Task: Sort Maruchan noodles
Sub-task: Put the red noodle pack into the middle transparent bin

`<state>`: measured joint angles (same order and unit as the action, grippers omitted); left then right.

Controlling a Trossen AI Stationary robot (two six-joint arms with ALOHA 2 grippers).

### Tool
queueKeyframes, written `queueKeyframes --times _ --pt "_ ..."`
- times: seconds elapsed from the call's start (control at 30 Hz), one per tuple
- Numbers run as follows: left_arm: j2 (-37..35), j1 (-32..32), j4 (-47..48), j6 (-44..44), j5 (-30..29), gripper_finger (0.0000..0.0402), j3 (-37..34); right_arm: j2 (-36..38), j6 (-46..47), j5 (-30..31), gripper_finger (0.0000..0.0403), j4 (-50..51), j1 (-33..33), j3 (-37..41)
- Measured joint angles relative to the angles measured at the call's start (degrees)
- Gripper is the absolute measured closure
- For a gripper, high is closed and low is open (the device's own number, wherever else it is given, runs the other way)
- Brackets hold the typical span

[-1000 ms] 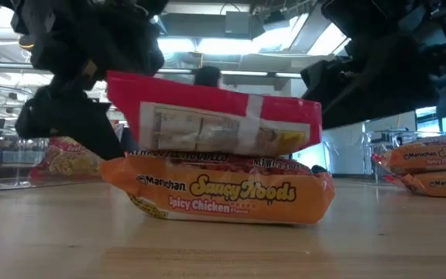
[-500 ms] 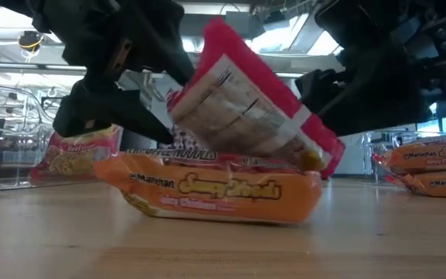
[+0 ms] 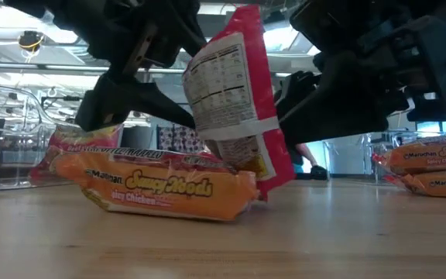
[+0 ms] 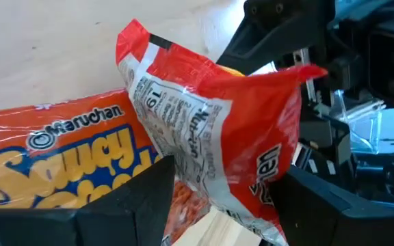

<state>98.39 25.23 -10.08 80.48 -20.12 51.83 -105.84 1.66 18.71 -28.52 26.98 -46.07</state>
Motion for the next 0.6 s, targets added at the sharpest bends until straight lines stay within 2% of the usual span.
queueKeyframes --times 0.27,0.6 --pt "0.00 -0.42 -0.81 0.20 -1.31 0.0178 0.00 0.00 3.28 3.81 0.0178 2.69 0.07 -1.30" --pt "0.04 -0.50 -0.99 -0.23 -4.86 0.0174 -0.02 0.00 2.79 6.96 0.0178 4.99 0.04 -2.05"
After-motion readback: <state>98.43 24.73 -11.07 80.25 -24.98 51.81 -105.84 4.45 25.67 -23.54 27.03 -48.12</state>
